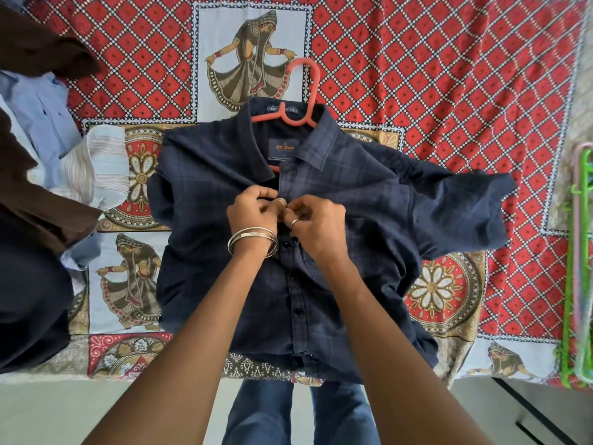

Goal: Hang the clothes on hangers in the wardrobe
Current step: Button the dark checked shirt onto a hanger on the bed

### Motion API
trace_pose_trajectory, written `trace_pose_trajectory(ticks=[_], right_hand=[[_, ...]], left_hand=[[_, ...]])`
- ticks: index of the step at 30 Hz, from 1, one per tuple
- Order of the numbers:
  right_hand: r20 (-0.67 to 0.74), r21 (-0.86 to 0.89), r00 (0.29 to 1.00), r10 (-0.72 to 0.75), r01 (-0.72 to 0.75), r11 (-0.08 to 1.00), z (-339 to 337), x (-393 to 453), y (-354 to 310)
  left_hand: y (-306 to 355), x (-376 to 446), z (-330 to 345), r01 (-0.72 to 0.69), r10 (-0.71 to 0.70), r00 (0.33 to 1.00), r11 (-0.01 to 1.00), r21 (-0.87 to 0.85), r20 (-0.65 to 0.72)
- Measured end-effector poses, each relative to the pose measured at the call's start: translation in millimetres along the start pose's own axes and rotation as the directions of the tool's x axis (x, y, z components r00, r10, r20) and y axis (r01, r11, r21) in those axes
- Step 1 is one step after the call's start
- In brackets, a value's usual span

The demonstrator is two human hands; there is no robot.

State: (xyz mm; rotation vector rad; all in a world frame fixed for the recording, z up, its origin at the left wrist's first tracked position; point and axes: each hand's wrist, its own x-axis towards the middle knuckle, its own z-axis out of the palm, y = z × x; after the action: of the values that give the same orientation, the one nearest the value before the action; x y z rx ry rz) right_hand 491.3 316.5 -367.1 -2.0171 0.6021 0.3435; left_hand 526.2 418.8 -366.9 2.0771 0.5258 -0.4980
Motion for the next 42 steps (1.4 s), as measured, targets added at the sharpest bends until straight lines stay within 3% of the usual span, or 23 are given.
trace_pose_trajectory(ticks=[3,6,9,13,16,19,21,24,26,28,30,33,37,42], right_hand=[[-0.011,0.090,0.993,0.116,-0.115,0.989,3,-1,0],[-0.019,0.068,0.994,0.109,-0.108,0.992,2,-2,-3],[0.075,0.096,0.993,0.095,-0.102,0.990,-9,7,-3],[0.174,-0.089,0.985,-0.001,0.017,0.996,-14,21,-9],[0.149,-0.140,0.978,-0.145,0.166,0.976,-12,20,-8],[0.190,-0.215,0.951,-0.246,0.285,0.934,-17,15,3],[0.217,-0.248,0.933,-0.286,0.336,0.909,-16,14,4],[0.227,-0.286,0.916,-0.332,0.388,0.876,-13,14,-3],[0.171,-0.200,0.950,-0.262,0.294,0.935,-13,14,-6],[0.147,0.009,0.988,-0.052,0.052,0.999,-14,13,-7],[0.181,0.161,0.975,0.131,-0.161,0.974,-13,14,-6],[0.232,0.349,0.942,0.243,-0.314,0.883,-15,19,-6],[0.239,0.269,0.951,0.194,-0.257,0.928,-18,28,-9],[0.254,0.211,0.959,0.125,-0.182,0.960,-19,15,-6]], left_hand=[[3,-5,5,-0.030,0.033,0.999,0.997,0.076,-0.043],[5,-7,10,-0.027,0.033,0.998,0.994,0.101,-0.057],[2,-8,11,-0.092,0.096,0.995,0.989,0.118,-0.032],[0,-6,6,-0.172,0.176,0.984,0.974,0.145,-0.013],[6,7,8,0.067,-0.064,0.996,0.997,0.038,-0.058],[5,15,12,0.359,-0.354,0.933,0.907,-0.219,0.062],[-1,17,13,0.406,-0.389,0.914,0.882,-0.240,0.118],[2,17,14,0.374,-0.367,0.927,0.894,-0.247,0.078],[5,15,16,0.325,-0.316,0.946,0.911,-0.255,0.076],[4,11,16,0.236,-0.228,0.972,0.950,-0.205,0.065],[0,9,12,0.085,-0.078,0.994,0.991,-0.100,0.077],[-9,8,9,-0.055,0.056,0.991,0.998,-0.008,0.120],[-17,6,8,0.054,-0.048,0.997,0.992,-0.118,0.053],[-11,-2,11,0.094,-0.097,0.995,0.981,-0.171,-0.012]])
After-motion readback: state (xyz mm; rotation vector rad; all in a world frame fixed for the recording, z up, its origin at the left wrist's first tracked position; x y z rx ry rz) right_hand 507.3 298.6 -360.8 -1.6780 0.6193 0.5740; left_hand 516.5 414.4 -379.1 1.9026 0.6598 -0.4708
